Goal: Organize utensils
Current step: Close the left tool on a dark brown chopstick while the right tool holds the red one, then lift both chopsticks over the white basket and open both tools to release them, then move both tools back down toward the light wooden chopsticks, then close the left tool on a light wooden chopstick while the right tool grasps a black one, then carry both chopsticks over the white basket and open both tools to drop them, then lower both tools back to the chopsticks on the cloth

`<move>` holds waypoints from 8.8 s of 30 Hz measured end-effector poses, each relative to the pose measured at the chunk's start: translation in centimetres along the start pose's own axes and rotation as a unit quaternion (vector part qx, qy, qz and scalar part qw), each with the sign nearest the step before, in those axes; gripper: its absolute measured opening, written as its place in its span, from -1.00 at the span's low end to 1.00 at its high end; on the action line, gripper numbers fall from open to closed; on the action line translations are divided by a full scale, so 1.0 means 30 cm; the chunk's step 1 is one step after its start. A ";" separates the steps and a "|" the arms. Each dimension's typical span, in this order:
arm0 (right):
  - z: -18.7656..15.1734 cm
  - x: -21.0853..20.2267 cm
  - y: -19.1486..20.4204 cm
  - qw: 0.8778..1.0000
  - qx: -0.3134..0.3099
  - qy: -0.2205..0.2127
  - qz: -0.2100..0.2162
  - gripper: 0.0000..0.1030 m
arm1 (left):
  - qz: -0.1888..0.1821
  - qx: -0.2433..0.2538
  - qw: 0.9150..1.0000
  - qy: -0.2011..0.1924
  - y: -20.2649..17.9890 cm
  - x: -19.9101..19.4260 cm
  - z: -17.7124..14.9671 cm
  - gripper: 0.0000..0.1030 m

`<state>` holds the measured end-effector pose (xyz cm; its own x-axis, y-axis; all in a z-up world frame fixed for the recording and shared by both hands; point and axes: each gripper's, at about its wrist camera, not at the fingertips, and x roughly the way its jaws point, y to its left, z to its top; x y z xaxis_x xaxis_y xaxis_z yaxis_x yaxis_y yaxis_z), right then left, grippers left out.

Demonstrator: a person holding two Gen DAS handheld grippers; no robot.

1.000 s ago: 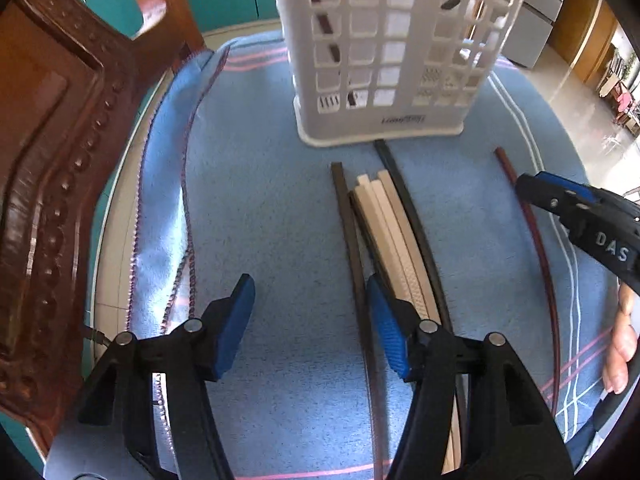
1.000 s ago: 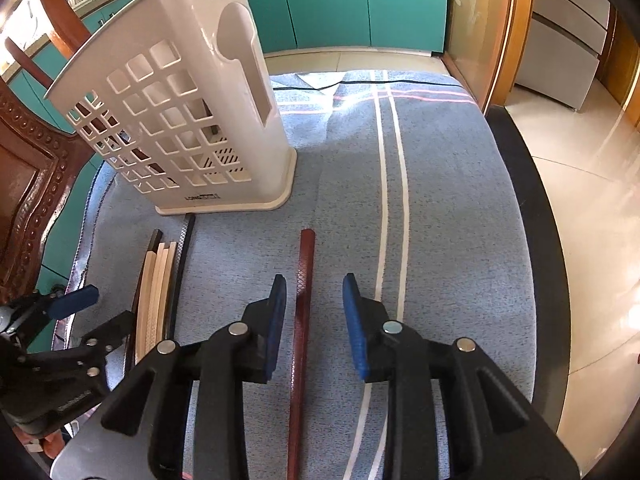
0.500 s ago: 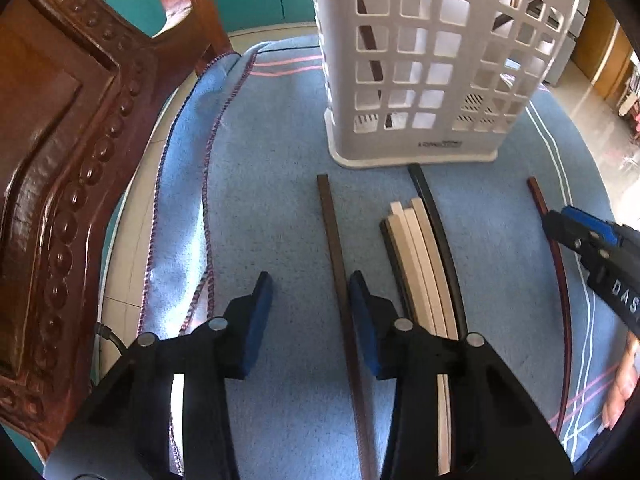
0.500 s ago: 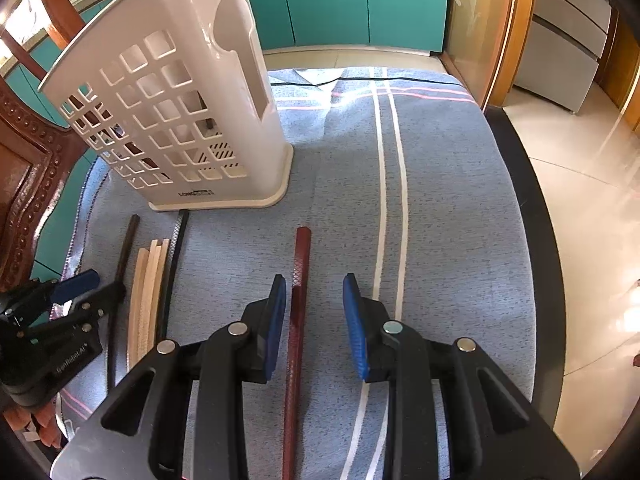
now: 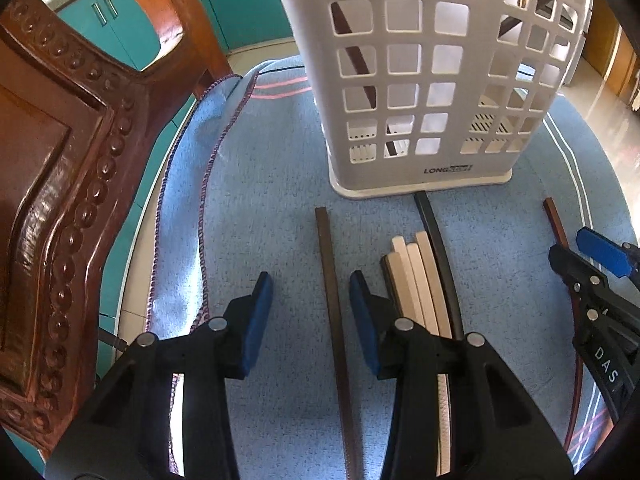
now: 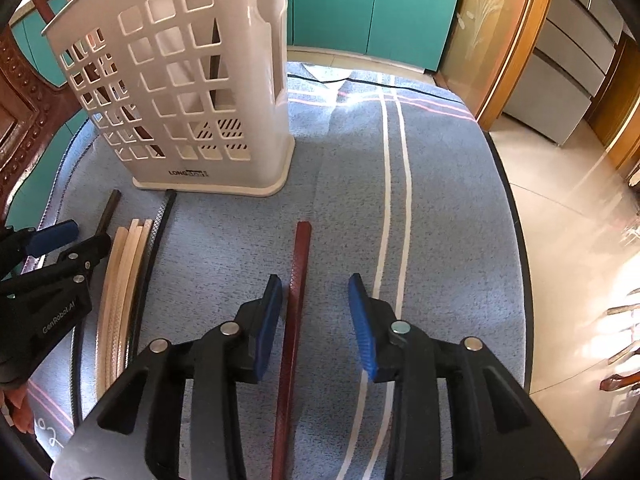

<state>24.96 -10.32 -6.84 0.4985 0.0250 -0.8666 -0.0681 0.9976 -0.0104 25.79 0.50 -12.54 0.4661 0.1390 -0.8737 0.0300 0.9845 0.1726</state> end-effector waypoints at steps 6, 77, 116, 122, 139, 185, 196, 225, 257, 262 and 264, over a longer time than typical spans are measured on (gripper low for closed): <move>-0.007 -0.005 0.013 1.000 -0.009 -0.003 -0.009 -0.31 | -0.024 0.009 1.000 -0.003 -0.025 -0.042 -0.031 -0.58; 0.195 -0.701 -0.081 0.897 0.119 -0.411 0.113 -0.50 | -0.095 -0.099 0.949 -0.283 0.221 -0.528 0.040 -0.26; -0.028 -0.013 0.211 0.988 0.005 0.043 0.145 -0.62 | -0.079 -0.101 0.966 -0.226 0.243 -0.456 -0.007 0.17; -0.015 -0.016 0.094 0.990 0.026 0.067 0.122 -0.62 | -0.089 -0.079 0.983 -0.143 0.199 -0.340 -0.005 0.17; -0.018 -0.018 -0.073 0.987 0.104 0.041 0.117 -0.59 | -0.183 -0.045 0.982 0.033 0.034 -0.055 -0.057 -0.82; 0.002 0.013 0.071 1.000 -0.003 0.022 0.006 -0.42 | -0.096 -0.029 0.995 0.014 0.025 -0.051 -0.067 -0.80; 0.000 -0.148 0.038 0.997 0.028 -0.032 0.063 -0.87 | -0.130 -0.071 0.987 -0.061 0.153 -0.241 -0.066 -0.87; 0.178 -0.904 -0.100 0.932 0.076 -0.311 0.166 -0.87 | -0.143 -0.175 0.908 -0.353 0.292 -0.691 0.241 -0.86; 0.156 -0.797 -0.077 0.906 0.105 -0.391 0.125 -0.20 | -0.119 -0.073 0.963 -0.229 0.212 -0.457 0.067 -0.15; 0.078 -0.824 -0.061 0.917 0.051 -0.361 0.158 -0.20 | -0.142 -0.085 0.977 -0.132 0.194 -0.323 0.037 -0.15; 0.039 -0.794 -0.056 0.923 0.037 -0.344 0.169 -0.20 | -0.151 -0.082 0.981 -0.085 0.164 -0.251 0.028 -0.17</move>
<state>14.21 -12.52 14.41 0.8920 0.3461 -0.2907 -0.2750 0.9260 0.2585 23.16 4.22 -4.72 0.5996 -0.1688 -0.7823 0.0546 0.9839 -0.1705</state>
